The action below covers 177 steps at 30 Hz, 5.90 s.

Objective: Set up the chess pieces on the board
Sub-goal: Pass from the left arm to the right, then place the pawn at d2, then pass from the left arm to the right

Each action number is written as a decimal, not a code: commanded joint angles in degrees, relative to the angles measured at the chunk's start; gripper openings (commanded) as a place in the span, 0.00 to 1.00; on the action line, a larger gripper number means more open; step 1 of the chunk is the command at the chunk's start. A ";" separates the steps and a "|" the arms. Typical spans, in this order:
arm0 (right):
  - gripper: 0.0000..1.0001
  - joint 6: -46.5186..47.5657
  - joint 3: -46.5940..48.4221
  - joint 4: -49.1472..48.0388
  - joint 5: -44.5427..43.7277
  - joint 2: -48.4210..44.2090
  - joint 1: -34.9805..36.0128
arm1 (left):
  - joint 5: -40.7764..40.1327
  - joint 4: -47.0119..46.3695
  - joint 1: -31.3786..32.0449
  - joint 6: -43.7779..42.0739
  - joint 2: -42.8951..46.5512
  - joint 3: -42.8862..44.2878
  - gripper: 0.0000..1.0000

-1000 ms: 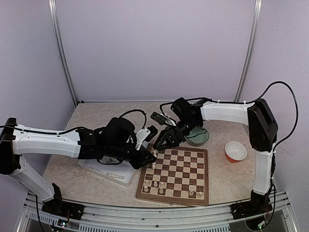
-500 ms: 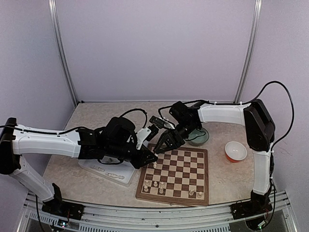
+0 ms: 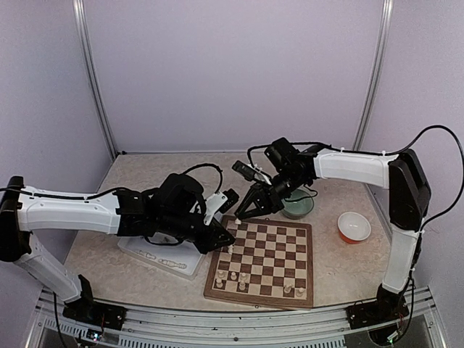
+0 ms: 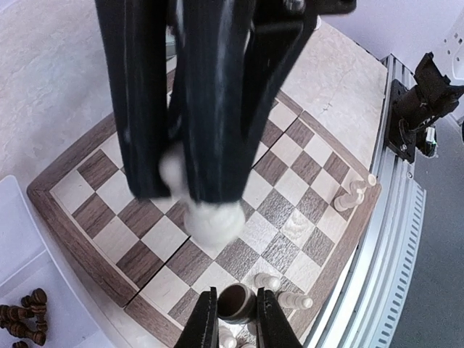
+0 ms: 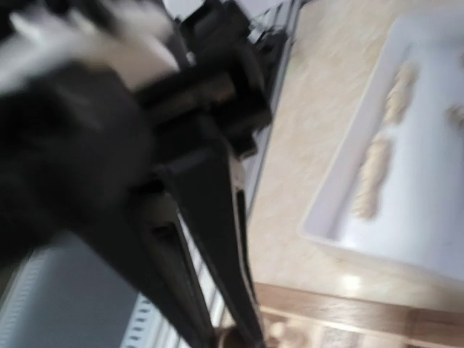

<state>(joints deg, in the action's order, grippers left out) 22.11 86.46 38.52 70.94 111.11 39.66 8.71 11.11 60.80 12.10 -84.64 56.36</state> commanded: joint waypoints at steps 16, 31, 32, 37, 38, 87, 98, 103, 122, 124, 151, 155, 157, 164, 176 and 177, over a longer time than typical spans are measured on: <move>0.00 10.02 -21.68 -20.02 -32.99 -15.60 3.11 | 4.65 -0.38 -22.82 0.90 2.38 11.51 0.11; 0.00 17.97 -30.72 -18.88 -35.41 -16.53 12.11 | 14.37 -7.72 -29.67 13.83 -4.75 20.01 0.12; 0.00 18.09 -30.95 -19.14 -35.43 -16.42 12.37 | 14.05 -7.51 -29.80 13.27 -5.14 19.91 0.12; 0.00 18.32 -31.96 -19.63 -35.82 -16.17 12.99 | 13.25 -10.12 -30.89 11.92 -4.53 15.65 0.12; 0.00 18.39 -32.14 -19.52 -35.74 -16.11 12.99 | 13.22 -10.52 -31.25 11.84 -4.00 14.82 0.12; 0.29 25.55 -13.75 3.93 -47.29 -25.72 8.42 | 25.84 2.22 -20.28 4.25 -12.71 22.08 0.15; 0.31 11.48 -12.79 -7.40 -52.54 -27.92 3.70 | 13.92 -25.72 -15.52 30.17 -13.43 8.33 0.09; 0.32 5.13 -13.92 -13.49 -53.70 -27.08 3.74 | 1.56 -46.38 -15.18 47.08 -8.65 -3.23 0.10; 0.39 4.83 -2.16 -18.75 -60.14 -17.29 9.03 | 0.04 -56.59 -16.06 56.93 -9.32 -4.32 0.10; 0.38 4.63 -2.00 -19.30 -61.15 -17.04 9.03 | 0.66 -57.20 -16.22 57.54 -9.48 -4.39 0.10; 0.25 3.07 -0.94 -23.65 -64.85 -15.10 9.06 | 3.80 -59.64 -15.62 60.61 -12.32 -3.97 0.10; 0.23 2.71 -1.25 -23.99 -65.18 -15.21 9.06 | 3.81 -59.72 -15.62 60.71 -12.77 -3.88 0.10; 0.20 2.66 -1.29 -23.91 -65.03 -15.30 9.03 | 3.95 -59.76 -15.54 61.06 -12.91 -3.89 0.10; 0.04 3.75 -0.49 -21.61 -63.32 -16.30 8.80 | 4.74 -56.56 -15.76 59.50 -13.64 -2.36 0.25; 0.03 16.46 0.00 -0.79 -52.63 -21.62 5.60 | -4.55 -12.35 -22.36 25.95 -2.26 15.39 0.42; 0.03 17.65 -0.11 2.30 -51.69 -21.83 5.60 | -7.63 -7.90 -22.50 23.07 -1.84 18.06 0.44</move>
<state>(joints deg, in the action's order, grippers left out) 33.67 85.58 29.82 14.33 92.36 45.25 10.13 -15.27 39.59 51.31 -91.39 65.87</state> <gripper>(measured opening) 0.127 0.416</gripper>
